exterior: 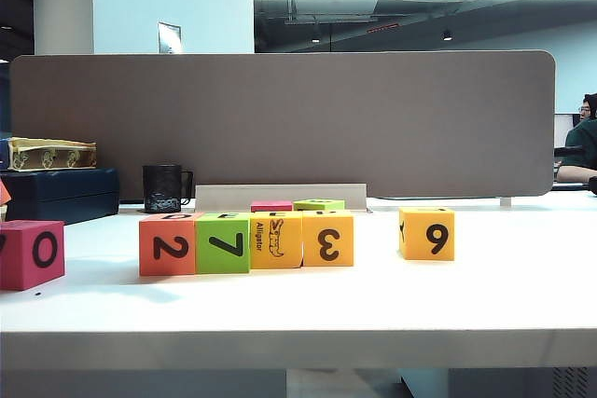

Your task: Select the appropriate blocks from the scattered letter blocks on the table and arrange them in a row to spell out "DEEP".

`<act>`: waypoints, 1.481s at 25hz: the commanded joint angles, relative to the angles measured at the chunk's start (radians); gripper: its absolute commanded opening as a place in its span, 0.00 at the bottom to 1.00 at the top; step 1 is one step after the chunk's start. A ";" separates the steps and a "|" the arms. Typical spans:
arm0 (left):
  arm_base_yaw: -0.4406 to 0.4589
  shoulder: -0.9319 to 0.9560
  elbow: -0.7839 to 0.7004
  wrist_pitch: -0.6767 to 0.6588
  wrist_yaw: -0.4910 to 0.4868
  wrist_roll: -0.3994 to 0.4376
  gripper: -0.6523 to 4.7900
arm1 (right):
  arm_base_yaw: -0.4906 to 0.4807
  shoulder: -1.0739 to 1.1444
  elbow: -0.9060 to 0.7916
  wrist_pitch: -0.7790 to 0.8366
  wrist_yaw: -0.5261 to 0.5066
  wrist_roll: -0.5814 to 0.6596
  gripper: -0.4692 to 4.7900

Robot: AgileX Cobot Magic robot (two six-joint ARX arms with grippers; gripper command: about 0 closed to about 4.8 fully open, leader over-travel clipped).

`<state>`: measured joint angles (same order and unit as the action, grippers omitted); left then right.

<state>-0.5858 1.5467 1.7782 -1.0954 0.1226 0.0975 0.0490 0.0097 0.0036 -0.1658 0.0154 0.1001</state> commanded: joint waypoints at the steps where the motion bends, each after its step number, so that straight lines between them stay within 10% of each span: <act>1: -0.001 -0.003 0.003 0.013 0.002 0.000 0.11 | -0.001 -0.013 -0.003 -0.018 0.039 -0.003 0.09; 23: -0.001 -0.003 0.003 0.017 0.000 0.000 0.11 | 0.002 -0.011 -0.003 -0.016 0.031 -0.003 0.09; 37: 0.135 -0.156 -0.128 0.299 -0.089 0.103 0.11 | 0.003 -0.011 -0.003 -0.016 0.031 -0.003 0.09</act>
<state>-0.4698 1.4200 1.6917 -0.8371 0.0334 0.2050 0.0505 0.0097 0.0036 -0.1894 0.0452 0.0971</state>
